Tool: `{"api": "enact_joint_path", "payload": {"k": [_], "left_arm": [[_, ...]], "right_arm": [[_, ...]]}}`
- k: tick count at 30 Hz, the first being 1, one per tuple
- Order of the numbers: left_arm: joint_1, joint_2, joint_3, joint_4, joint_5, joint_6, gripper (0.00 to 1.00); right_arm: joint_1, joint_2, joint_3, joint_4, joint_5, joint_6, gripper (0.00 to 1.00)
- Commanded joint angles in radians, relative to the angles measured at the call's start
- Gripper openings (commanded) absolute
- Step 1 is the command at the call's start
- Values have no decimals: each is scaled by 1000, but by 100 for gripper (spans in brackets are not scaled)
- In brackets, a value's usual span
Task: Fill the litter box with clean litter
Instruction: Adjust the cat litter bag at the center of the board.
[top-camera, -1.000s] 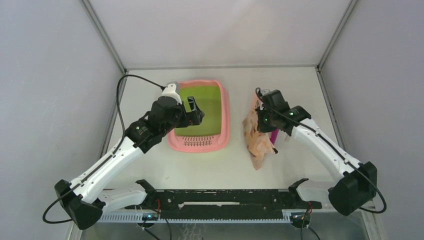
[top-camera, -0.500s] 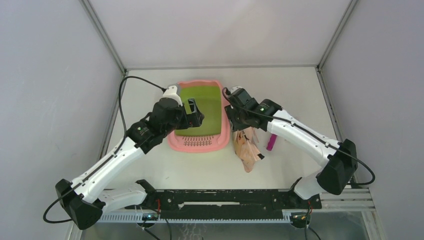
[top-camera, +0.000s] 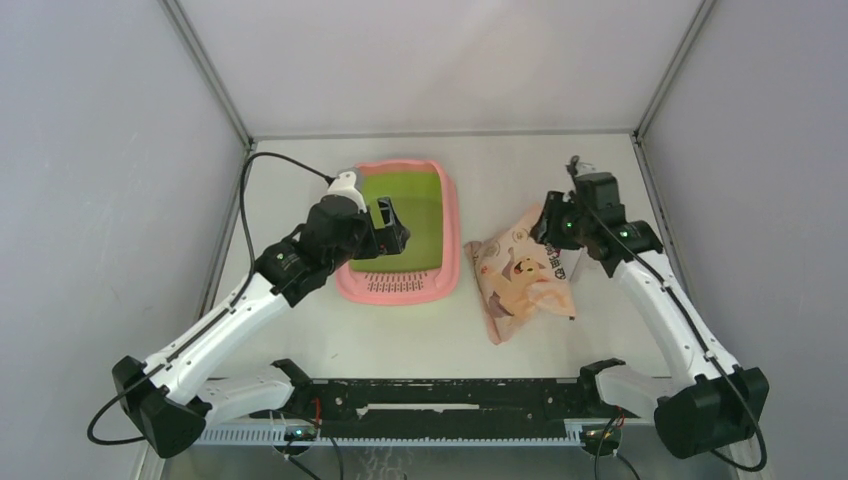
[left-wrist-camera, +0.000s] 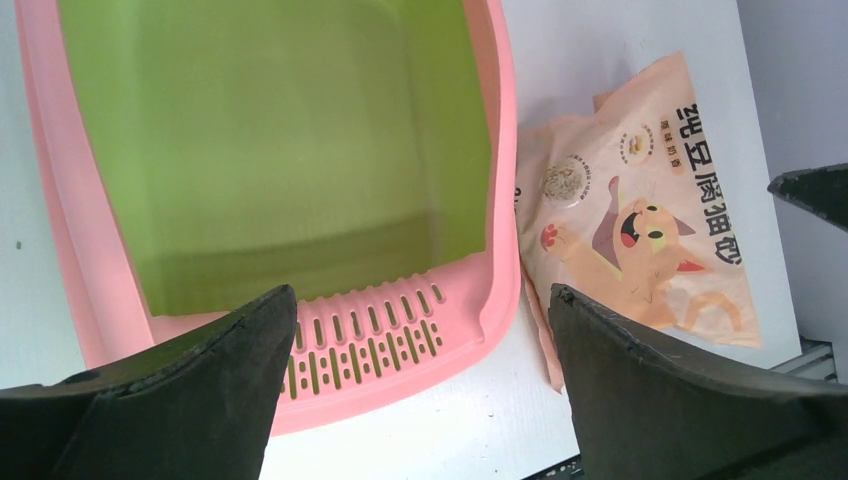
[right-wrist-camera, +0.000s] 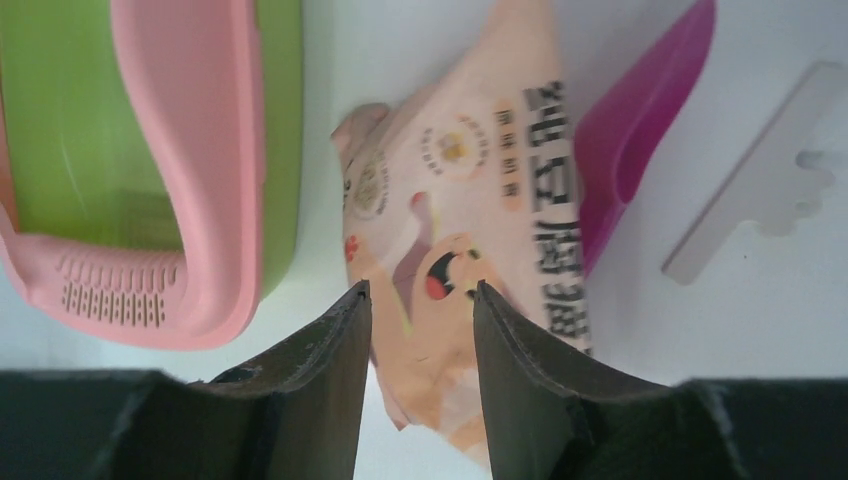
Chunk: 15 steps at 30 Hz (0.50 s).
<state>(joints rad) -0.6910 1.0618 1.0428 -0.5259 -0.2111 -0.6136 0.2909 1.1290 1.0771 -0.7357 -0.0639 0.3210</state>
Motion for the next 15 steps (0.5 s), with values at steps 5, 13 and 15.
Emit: {"api": "enact_joint_path", "payload": {"k": [5, 13, 15], "left_arm": [[-6, 16, -5, 36, 22, -6, 100], [-6, 40, 9, 37, 28, 1, 100], [-6, 48, 11, 40, 32, 2, 100]], "right_arm": [[-307, -25, -196, 220, -295, 80, 50], [-499, -31, -309, 265, -302, 74, 46], [-524, -31, -319, 264, -290, 68, 44]]}}
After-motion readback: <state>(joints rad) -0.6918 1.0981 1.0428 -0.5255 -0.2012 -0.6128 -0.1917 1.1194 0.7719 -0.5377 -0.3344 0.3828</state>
